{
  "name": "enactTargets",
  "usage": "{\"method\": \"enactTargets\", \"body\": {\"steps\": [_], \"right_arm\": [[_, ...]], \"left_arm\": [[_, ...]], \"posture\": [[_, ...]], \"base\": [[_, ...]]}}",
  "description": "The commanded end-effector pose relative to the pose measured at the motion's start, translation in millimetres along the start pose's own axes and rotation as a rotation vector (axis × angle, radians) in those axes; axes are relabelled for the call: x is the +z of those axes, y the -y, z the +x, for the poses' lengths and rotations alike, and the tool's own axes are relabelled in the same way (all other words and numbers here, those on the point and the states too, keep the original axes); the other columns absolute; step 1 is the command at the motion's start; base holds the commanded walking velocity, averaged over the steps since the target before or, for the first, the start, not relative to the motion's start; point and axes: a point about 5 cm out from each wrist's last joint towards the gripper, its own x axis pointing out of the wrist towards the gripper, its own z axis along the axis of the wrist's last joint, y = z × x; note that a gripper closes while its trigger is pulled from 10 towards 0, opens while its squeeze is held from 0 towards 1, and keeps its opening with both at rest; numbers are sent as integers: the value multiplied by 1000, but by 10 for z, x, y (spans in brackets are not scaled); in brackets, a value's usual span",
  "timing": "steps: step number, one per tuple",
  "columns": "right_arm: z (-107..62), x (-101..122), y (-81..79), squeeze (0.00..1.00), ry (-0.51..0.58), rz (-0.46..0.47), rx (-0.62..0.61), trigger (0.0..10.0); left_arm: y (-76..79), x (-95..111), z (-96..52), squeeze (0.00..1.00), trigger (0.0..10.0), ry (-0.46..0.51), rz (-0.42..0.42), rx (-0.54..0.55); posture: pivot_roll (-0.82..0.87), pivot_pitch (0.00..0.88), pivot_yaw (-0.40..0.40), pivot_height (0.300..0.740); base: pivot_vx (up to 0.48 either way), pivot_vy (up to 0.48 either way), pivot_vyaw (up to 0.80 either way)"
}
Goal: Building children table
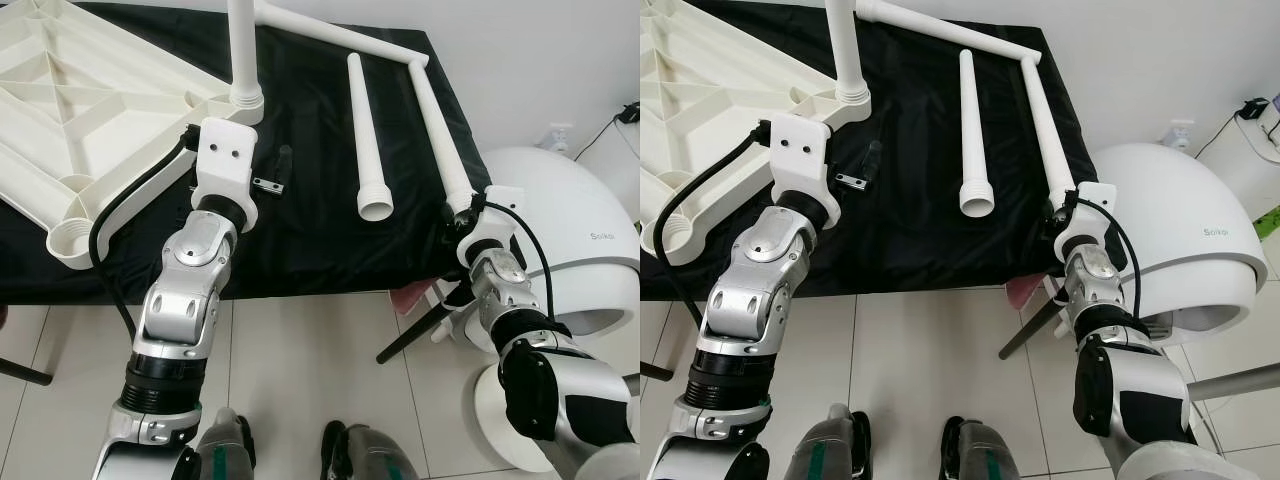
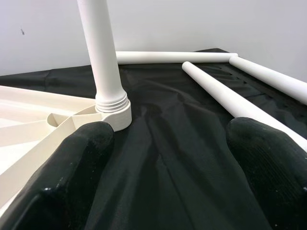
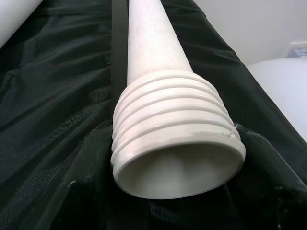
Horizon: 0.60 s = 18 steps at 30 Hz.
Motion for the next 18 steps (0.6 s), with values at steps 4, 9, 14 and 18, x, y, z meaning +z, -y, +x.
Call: {"method": "enactTargets", "body": {"steps": [4, 9, 14, 18], "right_arm": [[0, 22, 57, 0, 13, 9, -32, 0], [3, 67, 45, 0, 52, 20, -20, 10000], [11, 184, 15, 0, 141, 60, 9, 10000], [24, 321, -26, 0, 222, 84, 42, 10000]], "left_arm": [[23, 15, -1, 0, 10000, 1, 6, 9], [19, 30, -1, 0, 10000, 7, 4, 5], [16, 32, -1, 0, 10000, 6, -1, -9], [13, 27, -3, 0, 10000, 14, 19, -31]], "posture": [[67, 148, -89, 740], [68, 148, -90, 740], [67, 149, -90, 740], [67, 143, -93, 740]], "base": [[0, 0, 0], [0, 0, 0], [0, 0, 0], [0, 0, 0]]}}
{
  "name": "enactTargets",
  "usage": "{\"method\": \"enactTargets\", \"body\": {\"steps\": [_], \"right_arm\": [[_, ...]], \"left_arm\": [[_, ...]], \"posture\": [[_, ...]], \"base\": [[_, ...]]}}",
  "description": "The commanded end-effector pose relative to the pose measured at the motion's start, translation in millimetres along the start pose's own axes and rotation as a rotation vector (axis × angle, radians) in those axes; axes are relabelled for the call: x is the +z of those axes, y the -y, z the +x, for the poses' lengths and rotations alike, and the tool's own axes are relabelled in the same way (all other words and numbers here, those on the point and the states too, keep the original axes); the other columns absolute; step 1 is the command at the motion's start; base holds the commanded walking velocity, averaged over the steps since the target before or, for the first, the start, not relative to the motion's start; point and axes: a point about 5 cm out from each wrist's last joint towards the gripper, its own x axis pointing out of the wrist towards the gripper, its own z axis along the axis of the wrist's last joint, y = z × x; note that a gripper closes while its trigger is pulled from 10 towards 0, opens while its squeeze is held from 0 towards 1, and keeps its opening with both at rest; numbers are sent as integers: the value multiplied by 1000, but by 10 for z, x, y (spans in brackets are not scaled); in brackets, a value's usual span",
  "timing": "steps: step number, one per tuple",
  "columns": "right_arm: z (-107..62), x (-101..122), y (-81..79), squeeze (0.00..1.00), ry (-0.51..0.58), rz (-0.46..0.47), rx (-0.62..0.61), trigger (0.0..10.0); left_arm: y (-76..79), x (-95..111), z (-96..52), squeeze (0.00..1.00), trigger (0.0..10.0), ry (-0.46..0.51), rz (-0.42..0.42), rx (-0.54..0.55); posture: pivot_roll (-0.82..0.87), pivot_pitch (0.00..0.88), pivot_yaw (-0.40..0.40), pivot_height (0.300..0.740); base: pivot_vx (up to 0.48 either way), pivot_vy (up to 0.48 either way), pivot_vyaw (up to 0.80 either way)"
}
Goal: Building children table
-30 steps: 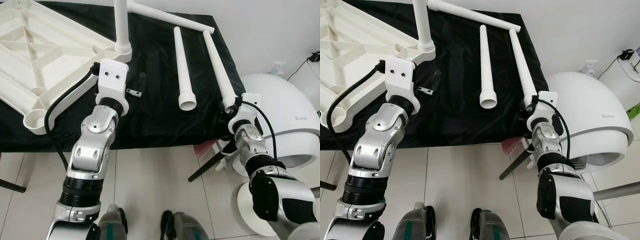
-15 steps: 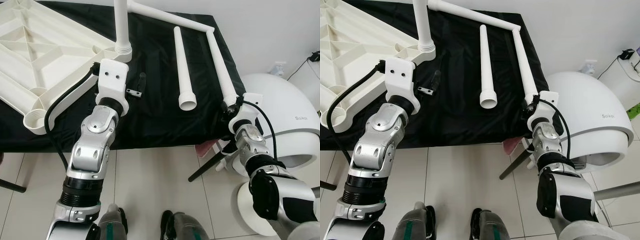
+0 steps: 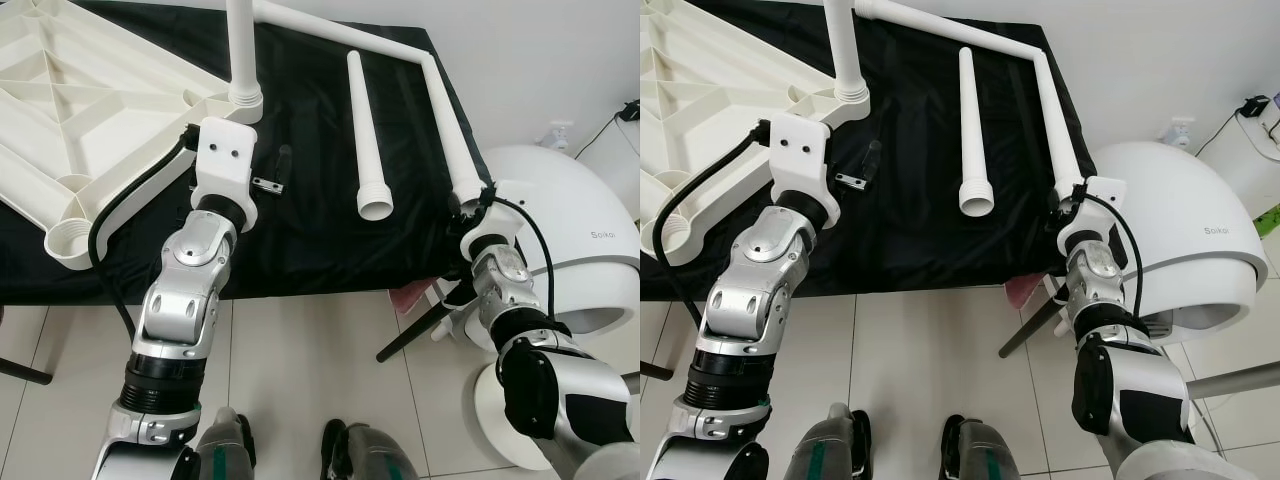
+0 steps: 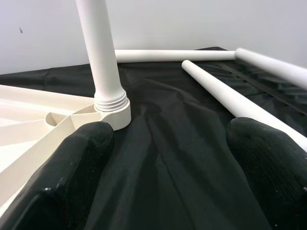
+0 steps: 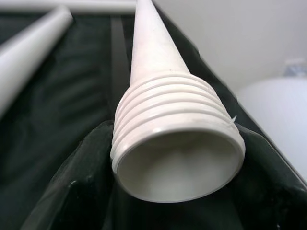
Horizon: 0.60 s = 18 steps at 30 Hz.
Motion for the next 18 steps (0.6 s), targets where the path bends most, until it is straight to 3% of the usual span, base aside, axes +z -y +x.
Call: {"method": "enactTargets", "body": {"steps": [1, 5, 8, 18], "right_arm": [[29, 126, -19, 0, 78, 17, 14, 10000], [46, 215, -72, 0, 133, 19, 43, 10000], [38, 354, -200, 0, 222, -29, 110, 10000], [-14, 376, -228, 0, 243, -16, 145, 10000]], "left_arm": [[34, 24, 2, 0, 10000, 13, 9, -28], [29, -13, -5, 0, 10000, 13, 26, -37], [18, -107, -39, 0, 10000, 12, -4, -60], [-10, -137, -39, 0, 10000, 2, -49, -51]], "posture": [[67, 143, -93, 740], [65, 141, -93, 740], [59, 132, -98, 740], [52, 122, -105, 740]], "base": [[0, 0, 0], [0, 0, 0], [0, 0, 0], [0, 0, 0]]}}
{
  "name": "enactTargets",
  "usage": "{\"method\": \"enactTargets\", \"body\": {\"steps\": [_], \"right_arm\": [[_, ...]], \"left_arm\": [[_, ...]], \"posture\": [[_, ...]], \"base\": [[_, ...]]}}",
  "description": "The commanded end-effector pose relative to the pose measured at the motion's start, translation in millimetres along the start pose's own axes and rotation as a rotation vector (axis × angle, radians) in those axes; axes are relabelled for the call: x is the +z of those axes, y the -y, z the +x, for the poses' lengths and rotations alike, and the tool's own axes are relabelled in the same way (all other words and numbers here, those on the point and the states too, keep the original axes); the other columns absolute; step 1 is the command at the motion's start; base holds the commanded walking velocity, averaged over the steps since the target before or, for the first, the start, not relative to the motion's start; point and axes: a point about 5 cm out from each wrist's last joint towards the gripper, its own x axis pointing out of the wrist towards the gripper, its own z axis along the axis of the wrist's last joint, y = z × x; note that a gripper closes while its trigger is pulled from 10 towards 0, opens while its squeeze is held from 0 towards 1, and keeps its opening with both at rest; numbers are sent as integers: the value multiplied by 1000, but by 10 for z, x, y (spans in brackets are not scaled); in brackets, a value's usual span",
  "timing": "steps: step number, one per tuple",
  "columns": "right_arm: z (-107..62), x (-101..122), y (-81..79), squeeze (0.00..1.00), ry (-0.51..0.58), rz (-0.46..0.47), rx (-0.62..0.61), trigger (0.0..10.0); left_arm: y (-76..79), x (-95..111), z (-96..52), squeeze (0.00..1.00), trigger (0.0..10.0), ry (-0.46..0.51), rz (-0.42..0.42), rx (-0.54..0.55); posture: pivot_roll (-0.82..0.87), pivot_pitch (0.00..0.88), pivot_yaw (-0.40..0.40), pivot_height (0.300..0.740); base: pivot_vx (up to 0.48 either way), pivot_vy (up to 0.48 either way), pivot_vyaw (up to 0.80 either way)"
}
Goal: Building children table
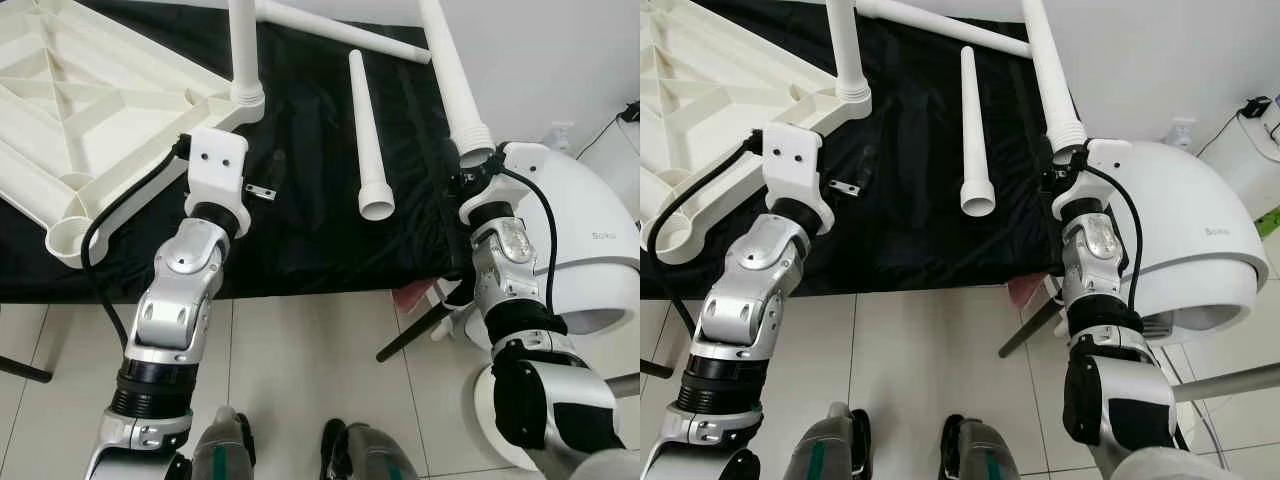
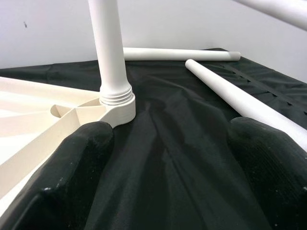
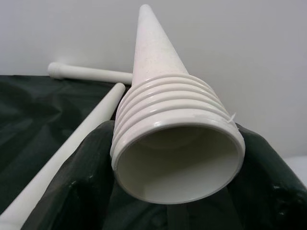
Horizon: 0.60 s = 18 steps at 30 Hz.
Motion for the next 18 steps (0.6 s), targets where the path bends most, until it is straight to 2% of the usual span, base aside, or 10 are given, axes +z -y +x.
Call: {"method": "enactTargets", "body": {"steps": [1, 18], "right_arm": [[-12, 21, 24, 0, 15, 16, -8, 10000], [-9, 36, 0, 0, 8, 17, 6, 10000]], "left_arm": [[62, -42, 2, 0, 10000, -12, -22, -63], [71, -45, -2, 0, 10000, -3, -41, -67]], "posture": [[52, 121, -105, 740], [60, 106, -115, 740]], "base": [[0, 0, 0], [0, 0, 0]]}}
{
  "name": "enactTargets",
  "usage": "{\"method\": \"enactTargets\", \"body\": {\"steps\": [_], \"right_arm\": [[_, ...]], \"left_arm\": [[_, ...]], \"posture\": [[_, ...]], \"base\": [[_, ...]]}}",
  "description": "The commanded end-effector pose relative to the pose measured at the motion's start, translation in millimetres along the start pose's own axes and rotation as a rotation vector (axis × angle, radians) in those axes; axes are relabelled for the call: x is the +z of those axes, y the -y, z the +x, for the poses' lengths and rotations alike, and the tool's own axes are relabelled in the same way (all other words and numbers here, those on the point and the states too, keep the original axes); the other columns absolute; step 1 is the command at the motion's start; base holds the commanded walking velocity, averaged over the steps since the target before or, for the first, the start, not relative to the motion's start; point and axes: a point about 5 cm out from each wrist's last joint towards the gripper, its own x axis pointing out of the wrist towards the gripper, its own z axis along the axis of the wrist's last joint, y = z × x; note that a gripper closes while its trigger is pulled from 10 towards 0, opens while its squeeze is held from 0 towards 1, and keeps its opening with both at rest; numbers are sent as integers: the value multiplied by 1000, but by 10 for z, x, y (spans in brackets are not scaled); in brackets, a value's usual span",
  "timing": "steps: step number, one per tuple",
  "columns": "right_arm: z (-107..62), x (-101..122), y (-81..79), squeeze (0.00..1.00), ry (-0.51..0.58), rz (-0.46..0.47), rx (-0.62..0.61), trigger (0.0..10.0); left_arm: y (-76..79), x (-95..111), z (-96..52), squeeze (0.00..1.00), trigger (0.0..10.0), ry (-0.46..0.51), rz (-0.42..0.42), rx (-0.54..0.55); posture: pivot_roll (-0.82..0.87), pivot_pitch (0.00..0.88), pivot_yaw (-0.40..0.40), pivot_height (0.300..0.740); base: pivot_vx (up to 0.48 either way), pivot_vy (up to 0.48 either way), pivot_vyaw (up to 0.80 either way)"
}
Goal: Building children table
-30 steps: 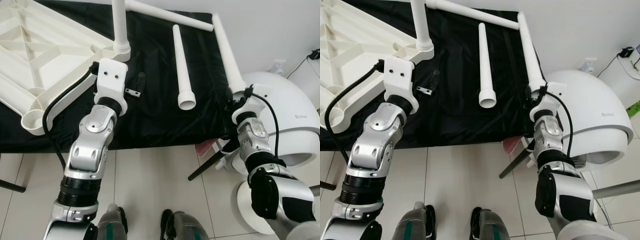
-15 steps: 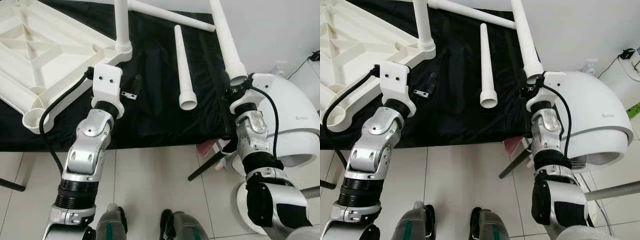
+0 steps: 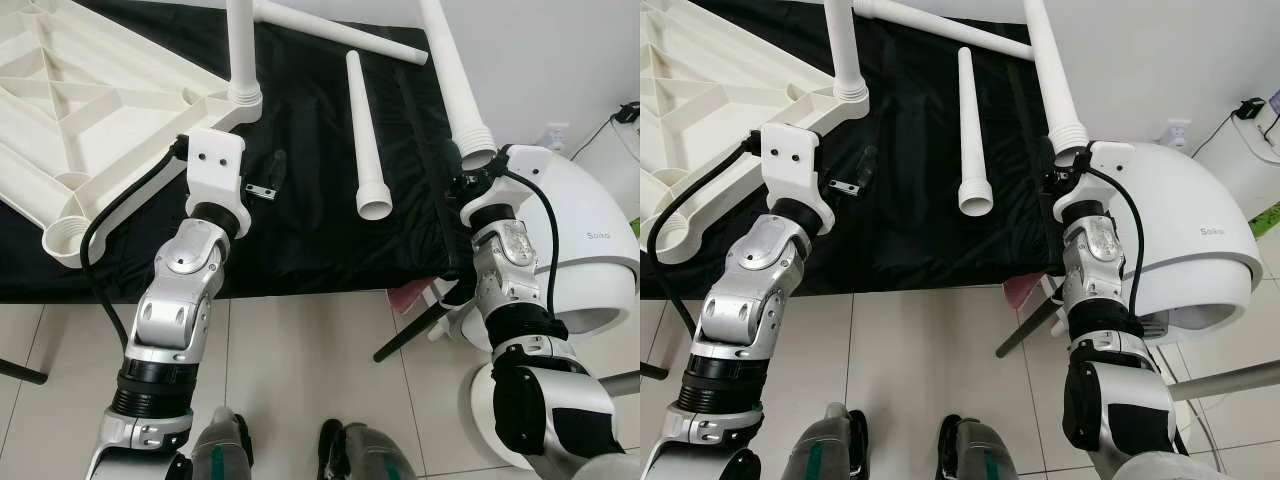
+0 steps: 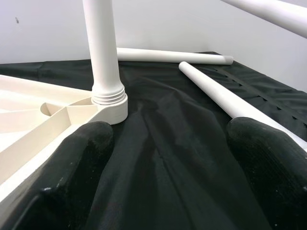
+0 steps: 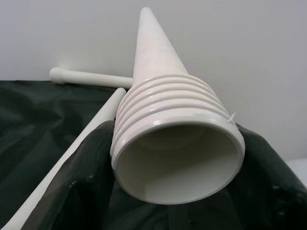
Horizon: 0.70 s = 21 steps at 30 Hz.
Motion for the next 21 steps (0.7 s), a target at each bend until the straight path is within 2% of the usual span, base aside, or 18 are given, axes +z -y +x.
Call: {"method": "enactTargets", "body": {"steps": [1, 21], "right_arm": [[-28, -1, 4, 0, 4, 2, 2, 10000], [-40, 18, 14, 0, 0, 1, 5, 10000]], "left_arm": [[55, -47, -7, 0, 10000, -11, -10, -54], [67, -40, -18, 0, 10000, -12, -22, -60]], "posture": [[59, 105, -116, 740], [59, 110, -119, 740]], "base": [[0, 0, 0], [238, 0, 0]]}}
